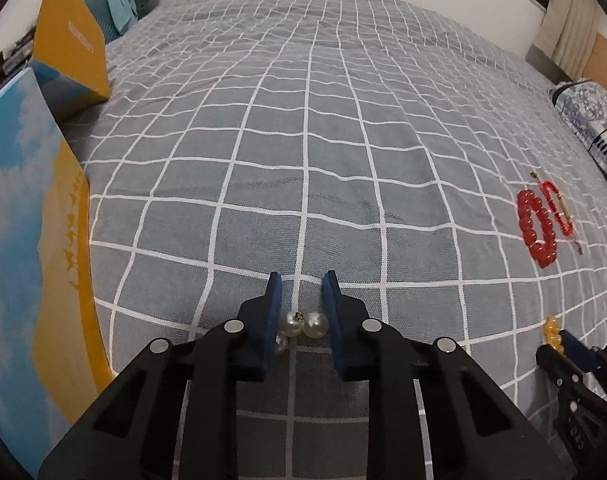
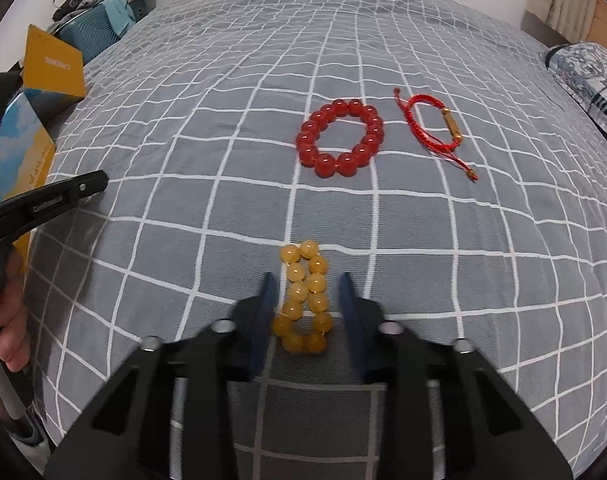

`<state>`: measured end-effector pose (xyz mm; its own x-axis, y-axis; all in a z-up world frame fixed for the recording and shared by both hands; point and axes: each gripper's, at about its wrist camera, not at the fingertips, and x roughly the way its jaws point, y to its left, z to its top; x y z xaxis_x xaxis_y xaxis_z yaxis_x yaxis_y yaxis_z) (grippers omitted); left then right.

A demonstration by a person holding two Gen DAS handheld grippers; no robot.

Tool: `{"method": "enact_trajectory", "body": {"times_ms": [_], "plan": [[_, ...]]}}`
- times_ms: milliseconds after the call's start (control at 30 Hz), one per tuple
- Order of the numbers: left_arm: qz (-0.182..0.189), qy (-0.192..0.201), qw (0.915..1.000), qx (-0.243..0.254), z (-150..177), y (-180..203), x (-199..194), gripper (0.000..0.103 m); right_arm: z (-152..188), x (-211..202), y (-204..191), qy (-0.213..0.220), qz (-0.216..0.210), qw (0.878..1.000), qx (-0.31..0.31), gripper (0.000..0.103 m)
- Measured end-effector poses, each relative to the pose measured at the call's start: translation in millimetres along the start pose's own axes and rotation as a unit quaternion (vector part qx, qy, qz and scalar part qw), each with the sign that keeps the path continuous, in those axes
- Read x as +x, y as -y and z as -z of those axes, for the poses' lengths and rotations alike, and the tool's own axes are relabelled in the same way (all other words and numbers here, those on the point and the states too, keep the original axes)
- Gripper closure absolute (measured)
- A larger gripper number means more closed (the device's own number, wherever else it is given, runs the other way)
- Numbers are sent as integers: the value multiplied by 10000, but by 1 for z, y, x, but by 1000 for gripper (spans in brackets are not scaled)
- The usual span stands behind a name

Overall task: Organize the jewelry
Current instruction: 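Grasp the pearl strand with the left tool while the right grasps the yellow amber bracelet, then lift both held items and carry them toward the white box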

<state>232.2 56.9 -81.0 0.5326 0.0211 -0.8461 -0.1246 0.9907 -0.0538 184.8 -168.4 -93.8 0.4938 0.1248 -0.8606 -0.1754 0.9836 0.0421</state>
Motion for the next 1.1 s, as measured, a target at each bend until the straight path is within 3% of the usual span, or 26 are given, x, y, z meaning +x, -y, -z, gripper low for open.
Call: {"method": "enact_trajectory", "body": {"times_ms": [100,467,600,1100], "plan": [[41,9,10000,5,0,1,-3,83,0,-2,4,25,62,10000,73,93],[164,121,9997,113,2,9,-15,87,0,-11,7,243,54,9996,154,93],[195,167,9996,134,2,10,-19,92,-1,-17,8,444,183,9987,171,94],[375,555,9974,270,1,20,-49,92,-4,-42,12,1194,241,9922,277,94]]}}
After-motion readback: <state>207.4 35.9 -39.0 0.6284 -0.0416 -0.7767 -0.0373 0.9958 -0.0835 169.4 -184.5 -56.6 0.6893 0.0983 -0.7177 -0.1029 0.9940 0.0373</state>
